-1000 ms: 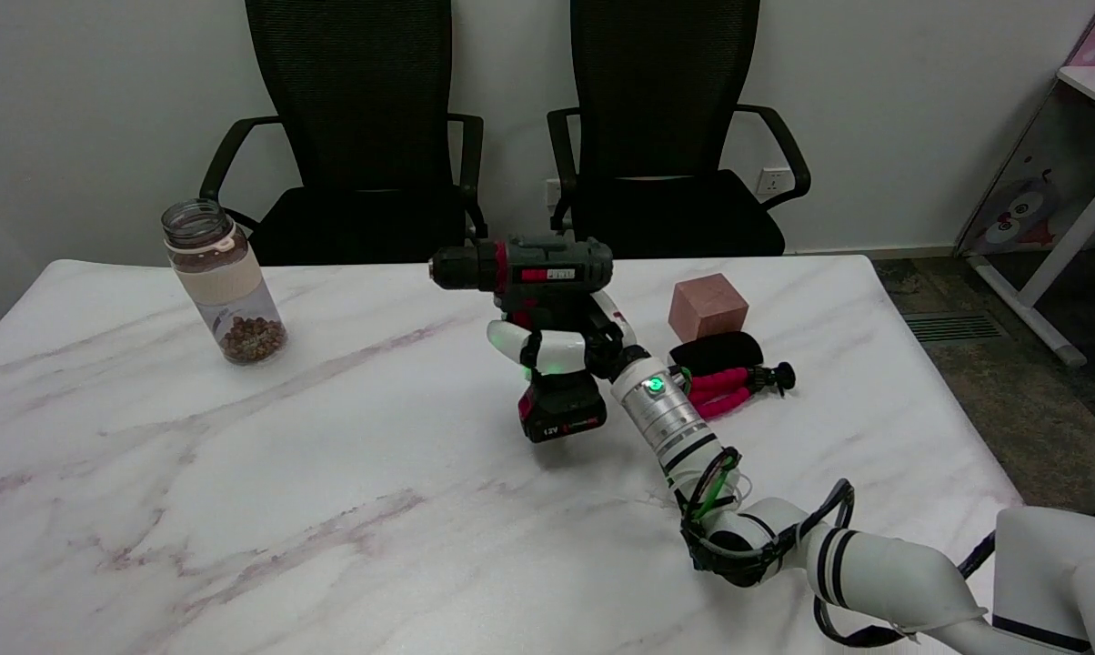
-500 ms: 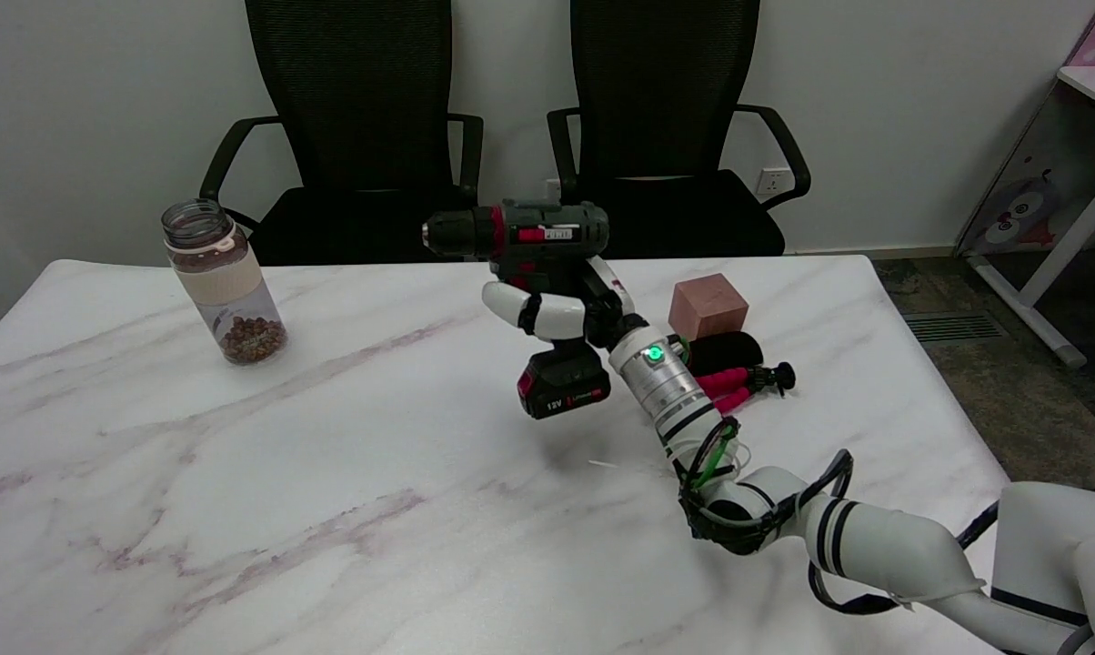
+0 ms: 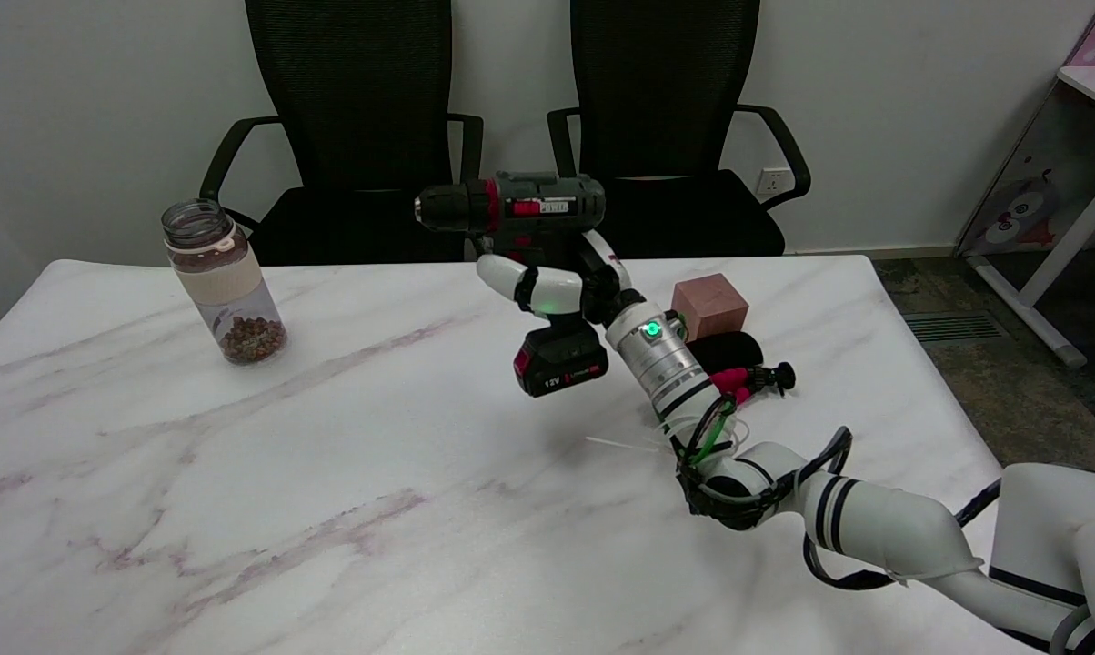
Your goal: Pick up the power screwdriver.
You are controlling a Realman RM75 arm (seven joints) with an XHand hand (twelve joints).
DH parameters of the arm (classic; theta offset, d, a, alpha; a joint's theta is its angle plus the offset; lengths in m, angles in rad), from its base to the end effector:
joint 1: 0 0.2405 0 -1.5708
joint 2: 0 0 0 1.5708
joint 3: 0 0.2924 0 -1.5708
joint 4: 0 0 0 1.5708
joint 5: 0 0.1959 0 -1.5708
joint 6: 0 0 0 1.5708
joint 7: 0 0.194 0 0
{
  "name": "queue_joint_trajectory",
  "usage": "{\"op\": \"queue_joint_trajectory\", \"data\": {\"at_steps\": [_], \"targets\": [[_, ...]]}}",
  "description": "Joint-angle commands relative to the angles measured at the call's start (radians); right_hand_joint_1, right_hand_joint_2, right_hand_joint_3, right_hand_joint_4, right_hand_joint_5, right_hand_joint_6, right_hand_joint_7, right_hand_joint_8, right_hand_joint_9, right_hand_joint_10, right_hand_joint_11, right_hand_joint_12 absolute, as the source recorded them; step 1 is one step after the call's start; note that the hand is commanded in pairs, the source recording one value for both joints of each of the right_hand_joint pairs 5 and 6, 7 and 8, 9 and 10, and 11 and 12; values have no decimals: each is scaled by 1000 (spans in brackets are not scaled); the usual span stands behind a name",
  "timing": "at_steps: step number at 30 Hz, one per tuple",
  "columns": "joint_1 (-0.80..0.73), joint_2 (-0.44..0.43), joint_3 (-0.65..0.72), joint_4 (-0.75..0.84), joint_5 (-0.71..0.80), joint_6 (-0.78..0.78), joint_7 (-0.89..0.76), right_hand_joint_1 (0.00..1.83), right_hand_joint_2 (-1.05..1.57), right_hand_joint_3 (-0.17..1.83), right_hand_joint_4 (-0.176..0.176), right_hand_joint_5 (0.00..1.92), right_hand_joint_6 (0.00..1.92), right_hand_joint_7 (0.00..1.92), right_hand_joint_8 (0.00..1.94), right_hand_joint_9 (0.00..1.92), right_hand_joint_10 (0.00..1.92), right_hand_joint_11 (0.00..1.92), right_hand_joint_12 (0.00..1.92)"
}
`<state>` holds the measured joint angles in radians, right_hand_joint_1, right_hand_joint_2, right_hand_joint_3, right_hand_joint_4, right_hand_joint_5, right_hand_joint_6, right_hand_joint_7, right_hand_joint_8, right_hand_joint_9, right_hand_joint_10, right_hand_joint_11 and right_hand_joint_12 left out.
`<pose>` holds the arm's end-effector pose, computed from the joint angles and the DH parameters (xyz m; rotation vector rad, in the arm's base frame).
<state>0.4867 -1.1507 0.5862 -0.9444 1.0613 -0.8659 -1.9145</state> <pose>-0.2776 -0.4580 0.2477 1.6002 -1.1665 1.3079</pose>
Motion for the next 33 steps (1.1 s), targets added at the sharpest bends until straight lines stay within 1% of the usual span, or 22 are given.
{"op": "queue_joint_trajectory", "data": {"at_steps": [1, 13, 19, 24, 33], "targets": [[43, 26, 28, -43, 6, 7, 2, 899, 998, 811, 176, 1789, 1789, 1789, 1789, 1920, 1920, 1920, 1920], [124, 39, 46, -90, 1, 22, -10, 894, 986, 808, 176, 1783, 1783, 1783, 1783, 1920, 1920, 1920, 1920], [168, 39, 46, -112, 0, 59, -15, 895, 987, 801, 176, 1778, 1778, 1778, 1778, 1920, 1920, 1920, 1920], [200, 31, 48, -136, 13, 78, -111, 891, 983, 803, 176, 1773, 1773, 1773, 1773, 1920, 1920, 1920, 1920], [205, 31, 49, -154, 14, 82, -115, 892, 982, 808, 176, 1753, 1753, 1753, 1753, 1920, 1920, 1920, 1920]]}}
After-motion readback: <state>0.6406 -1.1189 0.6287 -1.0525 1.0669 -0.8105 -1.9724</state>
